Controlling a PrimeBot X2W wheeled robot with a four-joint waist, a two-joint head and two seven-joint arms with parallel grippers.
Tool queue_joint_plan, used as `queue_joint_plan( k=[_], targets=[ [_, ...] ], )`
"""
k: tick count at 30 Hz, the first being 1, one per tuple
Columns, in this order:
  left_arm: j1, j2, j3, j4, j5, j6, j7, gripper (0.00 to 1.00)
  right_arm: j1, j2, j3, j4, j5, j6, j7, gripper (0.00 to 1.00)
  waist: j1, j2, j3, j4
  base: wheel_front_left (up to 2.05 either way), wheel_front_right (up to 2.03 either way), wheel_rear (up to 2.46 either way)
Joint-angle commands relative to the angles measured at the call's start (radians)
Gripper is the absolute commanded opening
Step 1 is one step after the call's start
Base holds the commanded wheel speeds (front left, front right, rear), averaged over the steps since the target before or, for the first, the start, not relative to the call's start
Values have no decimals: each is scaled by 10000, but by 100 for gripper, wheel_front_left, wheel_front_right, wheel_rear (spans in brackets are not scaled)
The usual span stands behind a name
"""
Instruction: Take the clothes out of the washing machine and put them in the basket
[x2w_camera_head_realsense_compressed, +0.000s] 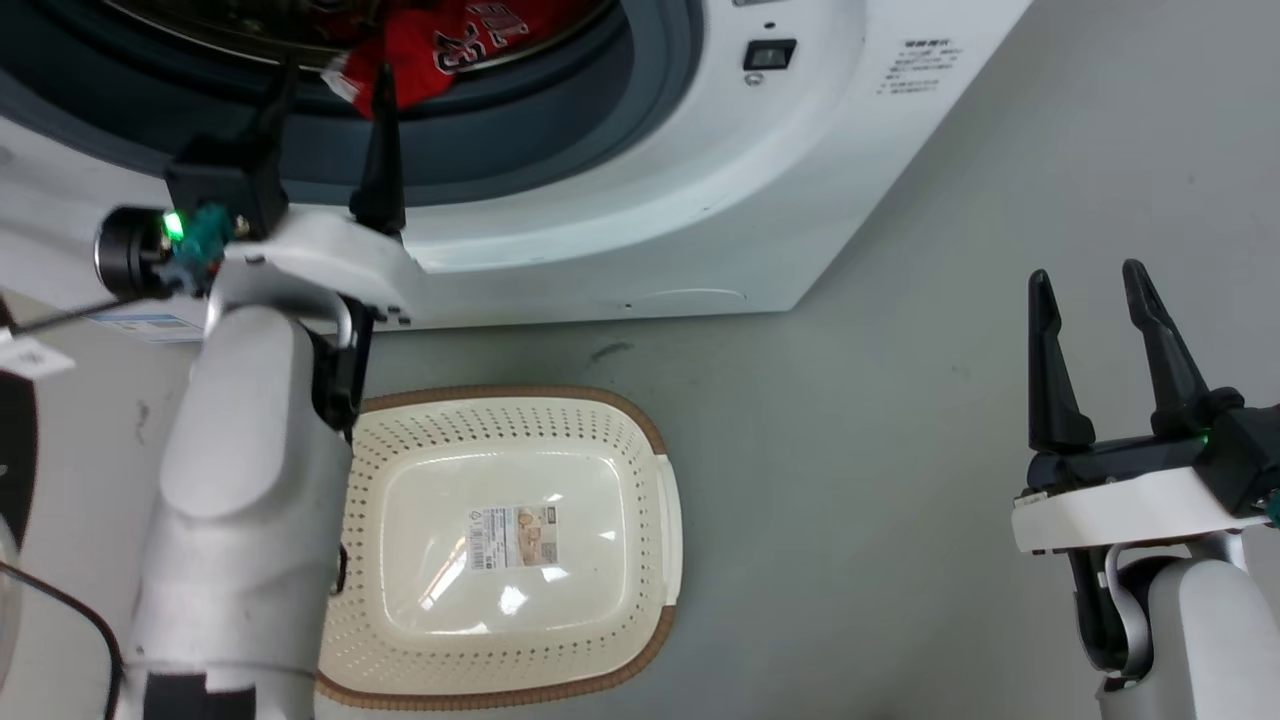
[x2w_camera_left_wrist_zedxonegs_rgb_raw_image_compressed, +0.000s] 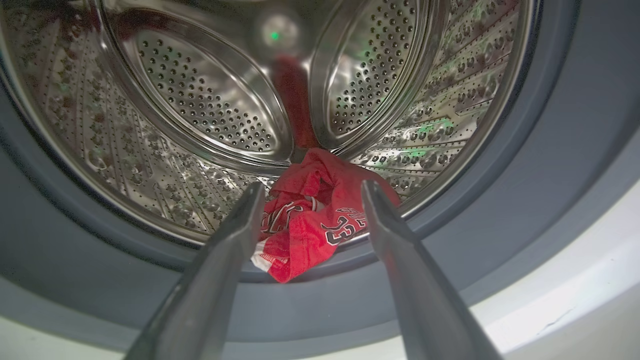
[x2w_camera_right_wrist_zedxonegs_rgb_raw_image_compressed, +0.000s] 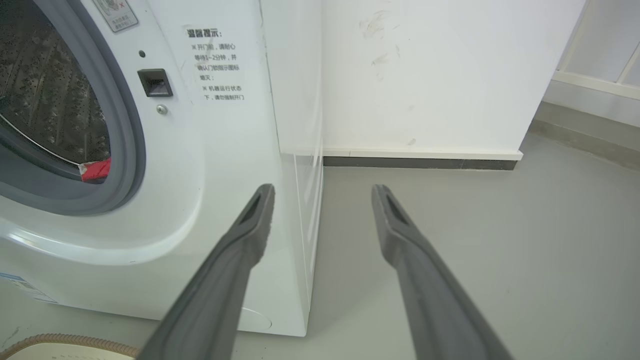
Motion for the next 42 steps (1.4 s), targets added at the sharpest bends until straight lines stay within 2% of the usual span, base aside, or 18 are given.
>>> queue_joint_plan(
  k=[1, 9, 17, 21, 22, 32, 33, 34, 35, 36, 37, 38, 42],
  targets=[
    [-631, 174, -29, 504, 8, -69, 29, 100, -254, 18, 93, 93, 98, -5, -71, 100, -3, 0, 433, -317, 0, 0, 0],
    [-2678, 667, -166, 2414, -184, -244, 754, 100, -596, 18, 456, 437, 417, -7, -209, 100, -3, 0, 926, -640, 0, 0, 0],
    [-4766, 1344, -410, 4061, -438, -384, 2549, 100, -966, 17, 899, 711, 831, -7, -279, 100, -3, 0, 1552, -1147, 0, 0, 0],
    [-5579, 1555, -565, 4751, -702, -401, 3743, 100, -1101, 20, 1084, 744, 1026, -7, -279, 100, -3, 0, 1830, -1394, 0, 0, 0],
    [-6069, 1676, -636, 5229, -975, -413, 4695, 100, -1114, 20, 1260, 727, 1141, -7, -277, 100, -3, 0, 1983, -1583, 0, 0, 0],
    [-6975, 2022, -1247, 6099, -1720, -410, 7448, 100, -1215, 18, 1680, 721, 1513, -7, -278, 100, -3, 0, 2226, -2065, 0, 0, 0],
    [-6963, 2135, -1388, 6452, -1798, -412, 8371, 100, -1227, 18, 1731, 760, 1616, -7, -279, 100, -3, 0, 2235, -2137, 0, 0, 0],
    [-6939, 2175, -1399, 6566, -1845, -412, 8641, 100, -1235, 18, 1756, 771, 1655, -7, -279, 100, -3, 0, 2236, -2164, 0, 0, 0],
    [-6923, 2207, -1390, 6618, -1880, -412, 8818, 94, -1249, 18, 1776, 780, 1675, -7, -279, 100, -3, 0, 2246, -2189, 0, 0, 0],
    [-6917, 2223, -1365, 6690, -1925, -402, 8983, 49, -1261, 18, 1782, 787, 1706, -7, -279, 100, -3, 0, 2257, -2211, 0, 0, 0],
    [-6903, 2229, -1353, 6717, -1949, -378, 9047, 27, -1270, 18, 1782, 791, 1727, -7, -279, 100, -3, 0, 2269, -2223, 0, 0, 0],
    [-6910, 2256, -1366, 6694, -1945, -331, 9035, 0, -1290, 18, 1776, 794, 1732, -7, -279, 100, -3, 0, 2283, -2235, 0, 0, 0],
    [-6792, 2364, -1412, 6505, -1934, -211, 8716, 0, -1279, 18, 1775, 841, 1784, -7, -279, 100, -3, 0, 2218, -2261, 0, 0, 0]
  ],
)
